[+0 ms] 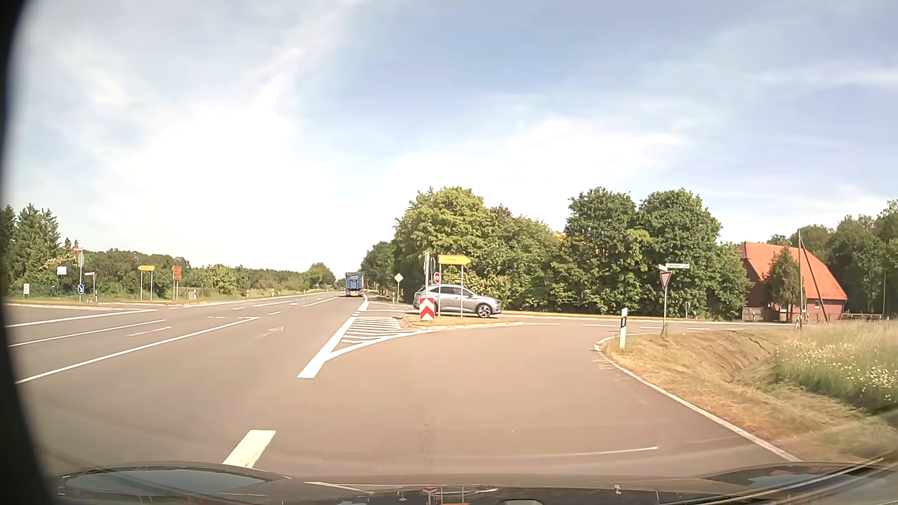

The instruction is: Follow the waypoints while adhering to traffic rules and regulations

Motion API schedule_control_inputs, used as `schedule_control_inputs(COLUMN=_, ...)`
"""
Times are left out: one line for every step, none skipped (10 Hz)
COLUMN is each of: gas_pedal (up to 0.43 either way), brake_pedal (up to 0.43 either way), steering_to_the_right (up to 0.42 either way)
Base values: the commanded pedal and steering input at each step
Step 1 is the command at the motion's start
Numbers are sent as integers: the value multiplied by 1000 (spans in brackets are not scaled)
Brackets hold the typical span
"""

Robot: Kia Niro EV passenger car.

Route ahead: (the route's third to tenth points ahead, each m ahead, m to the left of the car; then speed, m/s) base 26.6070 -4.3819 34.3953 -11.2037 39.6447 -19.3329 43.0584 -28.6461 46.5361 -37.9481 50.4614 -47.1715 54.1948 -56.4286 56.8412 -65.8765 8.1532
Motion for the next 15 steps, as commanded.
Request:
schedule_control_inputs(gas_pedal=28, brake_pedal=0, steering_to_the_right=18)
schedule_control_inputs(gas_pedal=39, brake_pedal=0, steering_to_the_right=18)
schedule_control_inputs(gas_pedal=39, brake_pedal=0, steering_to_the_right=18)
schedule_control_inputs(gas_pedal=47, brake_pedal=0, steering_to_the_right=19)
schedule_control_inputs(gas_pedal=59, brake_pedal=0, steering_to_the_right=22)
schedule_control_inputs(gas_pedal=59, brake_pedal=0, steering_to_the_right=25)
schedule_control_inputs(gas_pedal=59, brake_pedal=0, steering_to_the_right=31)
schedule_control_inputs(gas_pedal=59, brake_pedal=0, steering_to_the_right=36)
schedule_control_inputs(gas_pedal=59, brake_pedal=0, steering_to_the_right=40)
schedule_control_inputs(gas_pedal=59, brake_pedal=0, steering_to_the_right=46)
schedule_control_inputs(gas_pedal=47, brake_pedal=0, steering_to_the_right=54)
schedule_control_inputs(gas_pedal=47, brake_pedal=0, steering_to_the_right=61)
schedule_control_inputs(gas_pedal=47, brake_pedal=0, steering_to_the_right=69)
schedule_control_inputs(gas_pedal=39, brake_pedal=0, steering_to_the_right=79)
schedule_control_inputs(gas_pedal=8, brake_pedal=0, steering_to_the_right=89)
